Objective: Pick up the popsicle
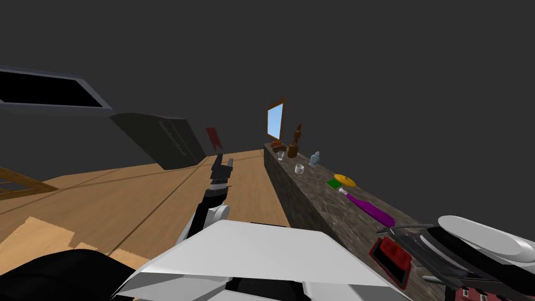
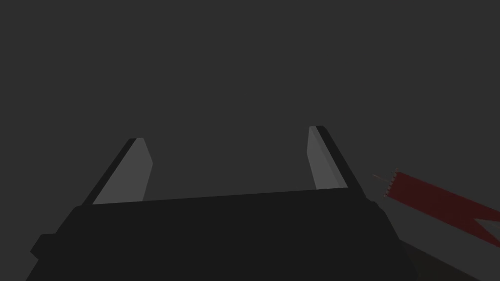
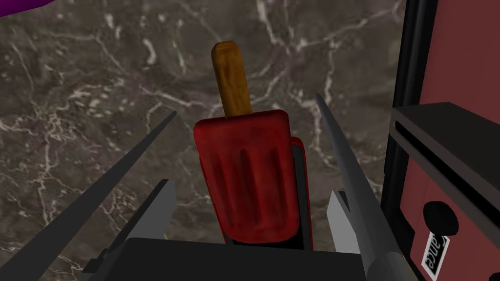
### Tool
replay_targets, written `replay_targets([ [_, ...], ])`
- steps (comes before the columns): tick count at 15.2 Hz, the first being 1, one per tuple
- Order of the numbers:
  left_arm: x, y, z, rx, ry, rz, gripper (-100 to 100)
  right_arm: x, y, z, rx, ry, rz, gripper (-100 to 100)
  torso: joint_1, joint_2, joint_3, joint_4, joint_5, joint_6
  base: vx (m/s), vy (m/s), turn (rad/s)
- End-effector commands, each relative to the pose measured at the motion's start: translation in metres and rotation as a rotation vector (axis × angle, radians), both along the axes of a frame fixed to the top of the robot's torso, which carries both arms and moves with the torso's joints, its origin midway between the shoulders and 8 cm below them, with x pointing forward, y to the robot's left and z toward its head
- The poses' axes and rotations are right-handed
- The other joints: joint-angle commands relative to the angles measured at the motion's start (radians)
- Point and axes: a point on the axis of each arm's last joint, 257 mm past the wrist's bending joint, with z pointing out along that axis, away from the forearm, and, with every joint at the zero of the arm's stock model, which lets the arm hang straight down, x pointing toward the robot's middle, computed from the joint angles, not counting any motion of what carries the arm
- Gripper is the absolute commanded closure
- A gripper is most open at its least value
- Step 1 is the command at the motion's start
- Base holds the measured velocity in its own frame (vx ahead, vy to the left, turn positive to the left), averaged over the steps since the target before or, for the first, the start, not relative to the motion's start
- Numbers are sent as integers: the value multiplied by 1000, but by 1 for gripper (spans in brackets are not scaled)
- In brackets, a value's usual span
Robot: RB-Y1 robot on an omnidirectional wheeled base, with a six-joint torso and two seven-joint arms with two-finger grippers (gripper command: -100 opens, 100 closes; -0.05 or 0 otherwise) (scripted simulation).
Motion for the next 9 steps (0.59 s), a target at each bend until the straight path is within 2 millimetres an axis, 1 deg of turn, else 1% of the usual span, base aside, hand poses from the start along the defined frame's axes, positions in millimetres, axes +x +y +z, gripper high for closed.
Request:
replay_targets([
  [1, 0, 0, 0, 0, 0, 0, 0, 3, 7, -6, -3, -5, 8, -100, 0, 0, 0, 0, 0, 0, 21, -39, -92],
  [7, 0, 0, 0, 0, 0, 0, 0, 6, 27, -19, -1, -14, 32, -100, -2, 1, 1, 0, 0, 0, 20, -37, -68],
  [8, 0, 0, 0, 0, 0, 0, 0, 6, 23, -16, -1, -10, 30, -100, -1, 1, 1, 0, 0, 0, 11, -19, -19],
  [9, 0, 0, 0, 0, 0, 0, 0, 7, 24, -16, -2, -12, 29, 100, -1, 1, 1, 0, 0, 0, 4, -7, 1],
])
